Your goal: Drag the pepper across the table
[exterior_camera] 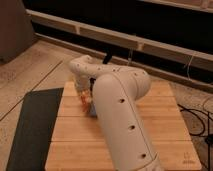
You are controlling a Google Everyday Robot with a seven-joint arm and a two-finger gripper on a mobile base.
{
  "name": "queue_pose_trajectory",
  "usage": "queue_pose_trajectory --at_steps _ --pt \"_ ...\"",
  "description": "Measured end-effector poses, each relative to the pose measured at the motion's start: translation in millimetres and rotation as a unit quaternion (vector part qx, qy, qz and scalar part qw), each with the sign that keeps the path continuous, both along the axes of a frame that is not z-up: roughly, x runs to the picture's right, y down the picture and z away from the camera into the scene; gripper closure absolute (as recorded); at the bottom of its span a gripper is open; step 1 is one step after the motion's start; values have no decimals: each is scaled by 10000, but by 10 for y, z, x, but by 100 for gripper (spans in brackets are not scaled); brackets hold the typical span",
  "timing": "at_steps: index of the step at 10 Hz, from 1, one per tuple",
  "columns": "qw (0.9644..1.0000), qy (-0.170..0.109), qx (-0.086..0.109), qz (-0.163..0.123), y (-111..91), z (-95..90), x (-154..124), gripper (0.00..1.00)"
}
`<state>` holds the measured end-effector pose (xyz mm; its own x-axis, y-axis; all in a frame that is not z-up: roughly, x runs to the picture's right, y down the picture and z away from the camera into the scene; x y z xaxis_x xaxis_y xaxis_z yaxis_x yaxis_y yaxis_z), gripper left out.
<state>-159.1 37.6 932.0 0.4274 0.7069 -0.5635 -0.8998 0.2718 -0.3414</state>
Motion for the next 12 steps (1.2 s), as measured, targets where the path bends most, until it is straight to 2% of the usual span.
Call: queue_pose_trajectory --at_steps 3,6,8,10,12 --pt "9994 -207 -79 -283 81 88 -359 100" --pt "9964 -504 -141 -668 125 166 -814 100" --pt "9917 -786 -70 -1013 64 155 -1234 100" --pt "9845 -1090 -43 -1372 89 117 -1683 100" --pt "9778 -1423 -7 -1536 116 47 -2096 100"
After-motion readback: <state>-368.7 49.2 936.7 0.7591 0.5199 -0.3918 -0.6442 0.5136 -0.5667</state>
